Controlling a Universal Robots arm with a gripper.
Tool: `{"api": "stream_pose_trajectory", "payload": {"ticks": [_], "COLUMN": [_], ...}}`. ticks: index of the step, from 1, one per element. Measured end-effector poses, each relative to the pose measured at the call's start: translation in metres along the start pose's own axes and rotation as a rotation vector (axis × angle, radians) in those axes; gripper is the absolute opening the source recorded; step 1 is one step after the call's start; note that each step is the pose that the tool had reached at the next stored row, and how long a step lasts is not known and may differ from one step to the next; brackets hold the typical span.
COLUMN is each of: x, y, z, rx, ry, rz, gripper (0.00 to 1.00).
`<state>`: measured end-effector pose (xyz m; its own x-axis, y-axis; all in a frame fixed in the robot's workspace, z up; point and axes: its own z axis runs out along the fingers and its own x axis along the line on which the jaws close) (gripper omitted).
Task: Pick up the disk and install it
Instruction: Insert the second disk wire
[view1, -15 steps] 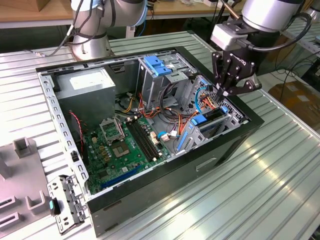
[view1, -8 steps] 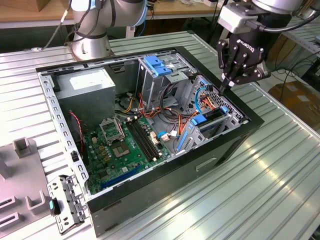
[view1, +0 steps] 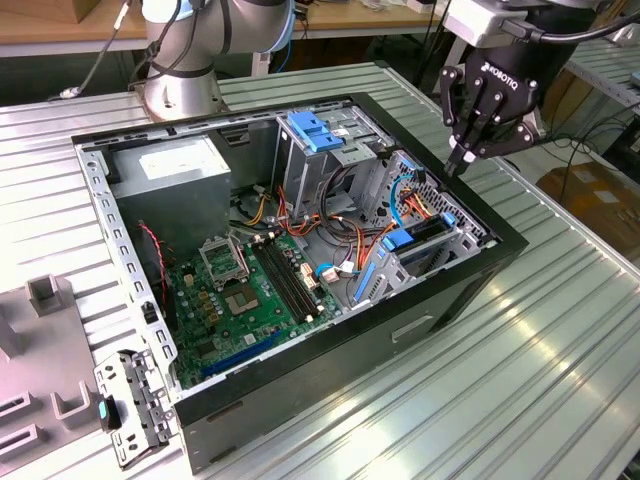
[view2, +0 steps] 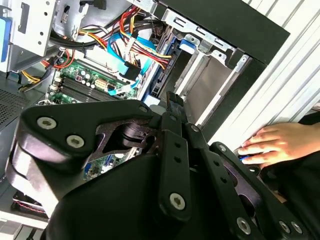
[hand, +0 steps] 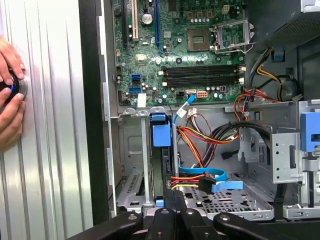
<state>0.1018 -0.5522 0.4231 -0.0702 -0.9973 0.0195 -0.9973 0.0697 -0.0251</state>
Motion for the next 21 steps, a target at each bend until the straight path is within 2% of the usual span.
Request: {"api": "stream_pose_trajectory", "payload": {"ticks": [3, 5, 6, 8, 10, 14, 15, 17, 18, 20, 21], "x": [-0.0012, -0.0083, -0.0141, -0.0205, -0.0247, -0.0314, -0.0344, -0.038, -0.0414, -0.0455, -0.0478], "y": [0.0002, 0.0007, 0.0011, 0.0015, 0.0019, 0.002, 0.0013, 0.0005, -0.0001, -0.0005, -0.0006], "z": [-0.0003, 0.0008, 0.0017, 0.0036, 0.0063, 0.0137, 0.0159, 0.0183, 0.0202, 0.0223, 0.0235], "rx": [0.0, 0.0002, 0.0003, -0.0002, -0.0027, -0.0204, -0.0268, -0.0336, -0.0393, -0.0439, -0.0447], "ry": [0.0011, 0.0149, 0.0262, 0.0337, 0.0348, 0.0376, 0.0381, 0.0385, 0.0393, 0.0441, 0.0485], "rz": [0.0, 0.0, -0.001, -0.001, -0.001, -0.002, -0.002, -0.002, -0.002, -0.003, -0.003], "gripper": [0.11, 0.11, 0.11, 0.11, 0.11, 0.11, 0.11, 0.11, 0.11, 0.11, 0.11]}}
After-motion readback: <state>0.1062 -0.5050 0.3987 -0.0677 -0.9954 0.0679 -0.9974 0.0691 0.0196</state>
